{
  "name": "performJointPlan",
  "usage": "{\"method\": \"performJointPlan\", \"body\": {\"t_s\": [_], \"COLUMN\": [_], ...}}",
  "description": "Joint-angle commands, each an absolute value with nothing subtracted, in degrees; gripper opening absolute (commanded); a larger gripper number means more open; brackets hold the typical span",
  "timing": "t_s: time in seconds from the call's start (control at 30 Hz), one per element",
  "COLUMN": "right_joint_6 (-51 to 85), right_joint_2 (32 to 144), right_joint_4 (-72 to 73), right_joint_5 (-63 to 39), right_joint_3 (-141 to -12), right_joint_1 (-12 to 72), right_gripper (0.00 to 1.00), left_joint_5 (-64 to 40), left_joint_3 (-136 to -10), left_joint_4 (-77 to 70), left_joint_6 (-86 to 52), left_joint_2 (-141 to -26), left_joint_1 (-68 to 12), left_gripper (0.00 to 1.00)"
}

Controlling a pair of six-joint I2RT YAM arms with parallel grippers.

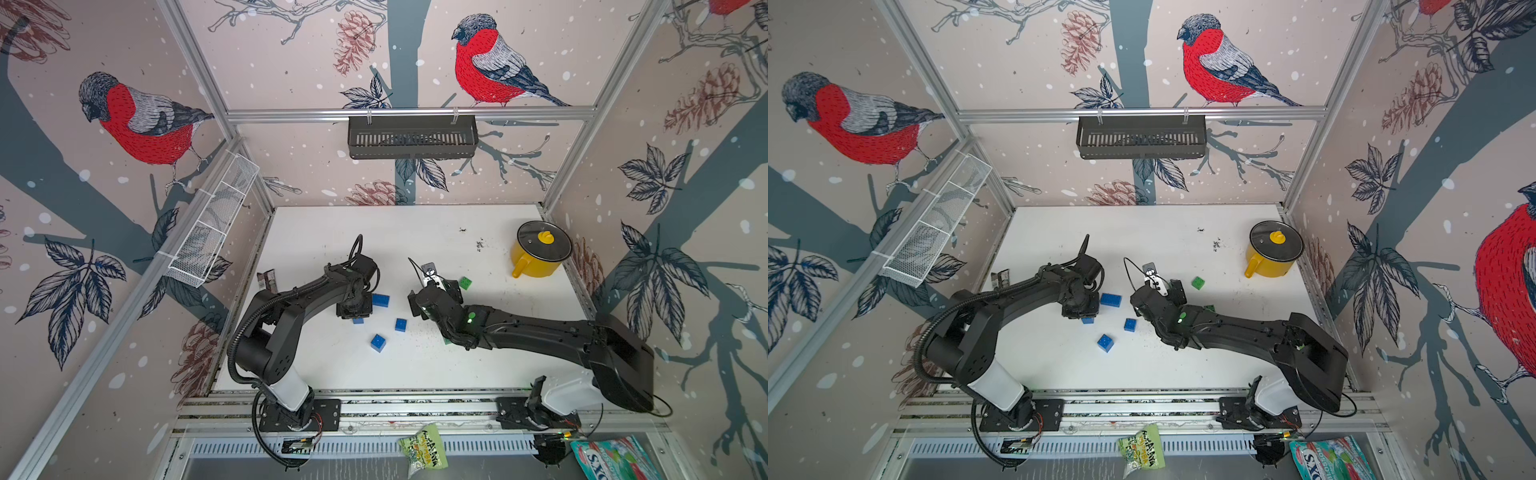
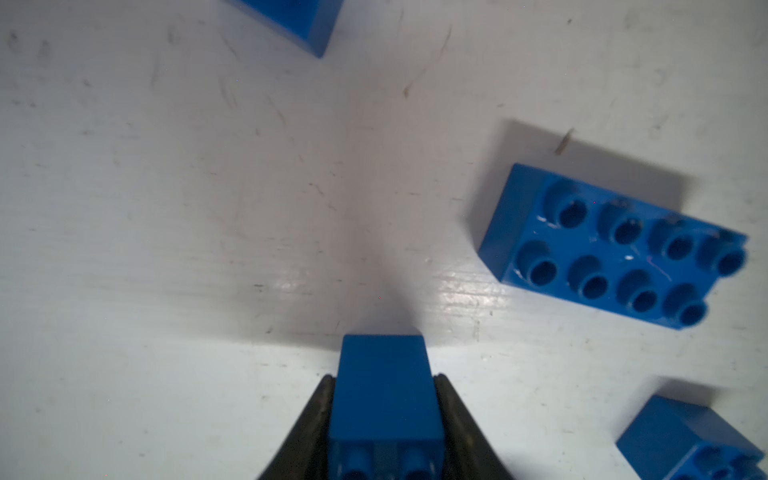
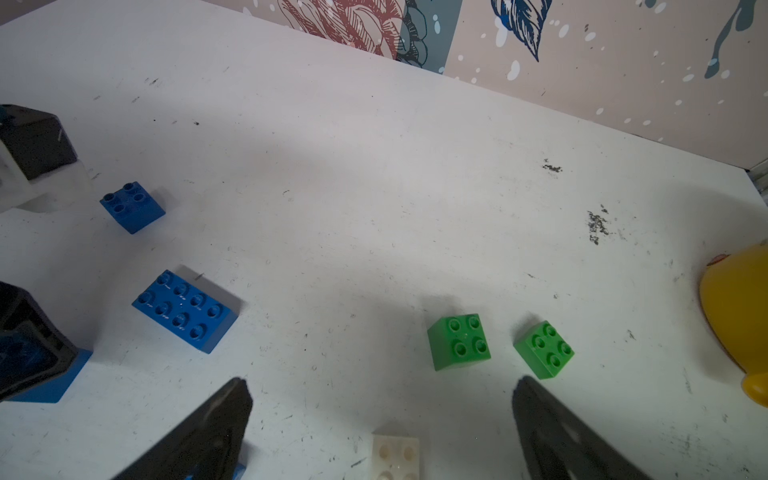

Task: Assemble the letter h with lego
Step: Adjust the lego brick at the center of the board.

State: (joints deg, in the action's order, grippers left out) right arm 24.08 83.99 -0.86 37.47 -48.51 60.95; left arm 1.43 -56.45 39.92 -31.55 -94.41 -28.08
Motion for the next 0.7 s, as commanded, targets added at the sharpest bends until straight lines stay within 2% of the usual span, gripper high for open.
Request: {"method": "performJointPlan", "body": {"t_s": [0.0, 0.4, 0.53, 0.67], "right_joint_6": [24.7, 24.0, 21.5, 16.5], "right_joint_2": [84.0, 84.4, 83.9, 85.5], "right_joint_4": [-1.0, -0.7, -0.9, -1.9], "right_joint_5": [38.1, 35.3, 26.3, 16.3], "right_joint_3": [-48.7, -49.1, -50.0, -51.8], "right_joint_1": [61.0, 61.1, 61.3, 65.7], "right_gripper": [0.99, 1.00, 0.99, 1.00], "left_joint_5": [1.7, 7.0, 11.7, 12.9], "left_joint_3": [-56.9, -65.1, -71.2, -71.2], "left_joint_4": [42.4, 47.7, 51.4, 49.4], "left_joint_6": [-30.9, -28.5, -27.7, -27.0], "left_joint_2": [-94.8, -94.3, -93.1, -87.0], "left_joint_1": [-28.1, -28.3, -28.2, -27.0], "left_gripper": [0.42, 0.60, 0.69, 0.82]}}
